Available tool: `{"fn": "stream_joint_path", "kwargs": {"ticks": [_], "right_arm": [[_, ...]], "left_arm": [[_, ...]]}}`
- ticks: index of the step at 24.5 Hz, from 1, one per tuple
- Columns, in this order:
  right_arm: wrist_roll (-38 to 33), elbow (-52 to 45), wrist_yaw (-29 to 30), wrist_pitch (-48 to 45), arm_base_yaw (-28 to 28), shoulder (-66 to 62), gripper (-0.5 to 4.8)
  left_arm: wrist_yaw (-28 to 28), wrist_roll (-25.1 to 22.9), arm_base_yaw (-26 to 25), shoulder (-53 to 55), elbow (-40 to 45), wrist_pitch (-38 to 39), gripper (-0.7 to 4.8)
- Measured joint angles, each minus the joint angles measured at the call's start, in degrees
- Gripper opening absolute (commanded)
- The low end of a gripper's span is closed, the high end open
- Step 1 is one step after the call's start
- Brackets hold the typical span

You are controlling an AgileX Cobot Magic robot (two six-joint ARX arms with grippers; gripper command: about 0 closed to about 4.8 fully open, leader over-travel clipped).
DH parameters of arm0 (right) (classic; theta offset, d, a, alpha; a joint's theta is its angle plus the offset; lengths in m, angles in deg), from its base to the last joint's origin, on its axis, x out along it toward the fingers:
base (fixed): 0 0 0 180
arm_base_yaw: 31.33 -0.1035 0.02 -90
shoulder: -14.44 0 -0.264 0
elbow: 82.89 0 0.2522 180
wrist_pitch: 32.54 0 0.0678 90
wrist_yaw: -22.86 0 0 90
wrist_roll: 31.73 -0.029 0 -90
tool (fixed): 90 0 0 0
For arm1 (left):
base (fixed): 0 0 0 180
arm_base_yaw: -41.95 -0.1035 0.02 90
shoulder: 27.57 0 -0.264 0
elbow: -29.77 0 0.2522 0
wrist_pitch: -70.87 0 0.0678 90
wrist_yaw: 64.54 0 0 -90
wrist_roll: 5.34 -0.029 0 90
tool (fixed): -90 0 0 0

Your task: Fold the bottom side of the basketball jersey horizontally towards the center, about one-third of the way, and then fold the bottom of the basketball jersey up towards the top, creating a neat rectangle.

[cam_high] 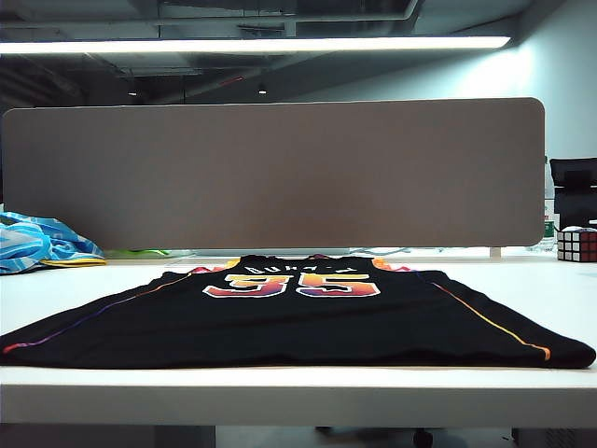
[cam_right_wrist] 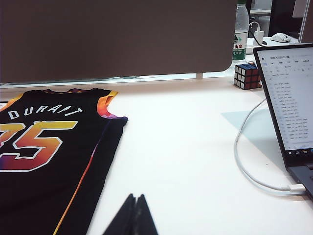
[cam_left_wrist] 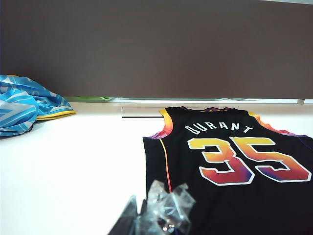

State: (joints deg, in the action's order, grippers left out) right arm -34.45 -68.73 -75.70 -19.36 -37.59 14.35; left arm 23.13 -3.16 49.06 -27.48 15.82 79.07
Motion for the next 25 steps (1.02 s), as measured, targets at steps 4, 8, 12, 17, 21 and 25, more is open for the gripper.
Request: {"fn": "stream_joint_path", "kwargs": {"ticks": [4,8,12,17,21,25], "right_arm": [[0.0,0.0,0.0,0.0,0.0,0.0,-0.01],[0.0,0.0,0.0,0.0,0.0,0.0,-0.01],[0.0,0.0,0.0,0.0,0.0,0.0,-0.02],[-6.2,1.1,12.3,-2.6,-0.1,-0.3,-0.05],[-9.3,7.3,11.8,-1.2,0.0,-3.9,-0.05],[-10.4,15.1,11.8,5.0,0.0,-13.9,-0.05]], "left_arm": [[0.0,1.1,0.0,0.0,0.0,0.0,-0.05],[0.0,1.3,0.0,0.0,0.0,0.0,-0.05],[0.0,1.3,0.0,0.0,0.0,0.0,-0.05],[3.3,20.7,0.0,1.4,-6.8,6.3,-0.05],[3.5,21.5,0.0,11.0,-14.5,9.0,-0.05],[2.3,18.7,0.0,26.3,-22.5,9.9,-0.05]]}}
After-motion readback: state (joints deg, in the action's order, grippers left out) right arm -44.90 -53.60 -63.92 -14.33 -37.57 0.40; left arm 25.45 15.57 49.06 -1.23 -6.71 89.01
